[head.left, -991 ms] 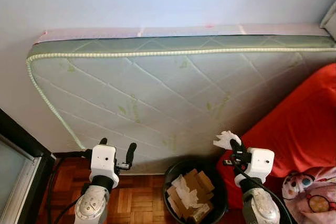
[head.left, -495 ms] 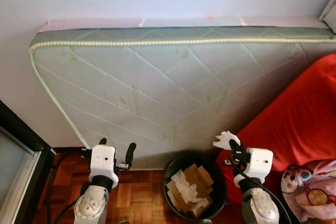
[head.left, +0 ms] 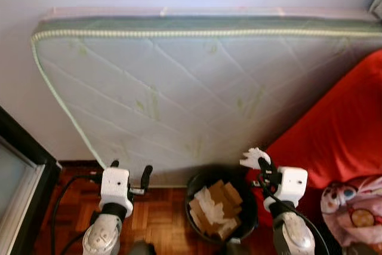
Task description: Clean up the room
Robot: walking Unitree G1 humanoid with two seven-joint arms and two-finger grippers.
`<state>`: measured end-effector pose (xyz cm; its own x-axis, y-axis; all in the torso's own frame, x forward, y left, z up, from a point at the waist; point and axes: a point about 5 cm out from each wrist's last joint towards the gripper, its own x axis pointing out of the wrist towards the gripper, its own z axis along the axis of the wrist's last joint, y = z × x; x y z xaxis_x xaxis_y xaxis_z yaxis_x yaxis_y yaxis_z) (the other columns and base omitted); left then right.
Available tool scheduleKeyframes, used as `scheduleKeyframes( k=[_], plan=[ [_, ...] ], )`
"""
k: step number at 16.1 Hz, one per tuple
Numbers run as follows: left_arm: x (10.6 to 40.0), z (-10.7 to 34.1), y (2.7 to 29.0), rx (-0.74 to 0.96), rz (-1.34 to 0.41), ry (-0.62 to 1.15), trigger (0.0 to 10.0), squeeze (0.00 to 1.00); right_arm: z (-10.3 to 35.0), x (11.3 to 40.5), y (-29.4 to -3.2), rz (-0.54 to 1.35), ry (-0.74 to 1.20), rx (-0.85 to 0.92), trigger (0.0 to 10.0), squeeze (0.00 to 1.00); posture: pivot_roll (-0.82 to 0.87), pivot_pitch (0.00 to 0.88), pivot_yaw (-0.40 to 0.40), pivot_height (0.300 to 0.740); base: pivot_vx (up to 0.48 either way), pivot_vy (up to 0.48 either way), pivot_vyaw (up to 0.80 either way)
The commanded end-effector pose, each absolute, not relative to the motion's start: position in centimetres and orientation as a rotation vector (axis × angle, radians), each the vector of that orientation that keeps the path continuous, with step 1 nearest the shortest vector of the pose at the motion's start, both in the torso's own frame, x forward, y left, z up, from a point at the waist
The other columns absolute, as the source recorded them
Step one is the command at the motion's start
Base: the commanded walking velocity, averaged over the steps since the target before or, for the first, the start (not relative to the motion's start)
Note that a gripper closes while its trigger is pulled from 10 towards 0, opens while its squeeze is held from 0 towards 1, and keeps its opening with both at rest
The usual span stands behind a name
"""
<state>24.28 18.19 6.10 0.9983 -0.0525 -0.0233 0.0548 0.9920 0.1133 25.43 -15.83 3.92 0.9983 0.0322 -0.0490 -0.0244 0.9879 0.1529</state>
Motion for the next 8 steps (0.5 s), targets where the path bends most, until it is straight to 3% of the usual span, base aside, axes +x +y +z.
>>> scheduleKeyframes(
  k=[1,8],
  plan=[
    [23.98,5.96,18.42,0.114,-0.044,0.032,10.0,0.00,3.34,25.15,-15.93,0.016,0.076,0.159,10.0,0.00,-0.03,0.166,-0.043,0.647,0.000,0.000,0.00],
    [23.89,6.10,18.29,0.105,-0.046,0.023,10.0,0.00,3.23,25.38,-16.12,0.000,0.075,0.158,10.0,0.00,-0.03,0.169,-0.042,0.647,0.000,0.000,0.00]
  ],
)
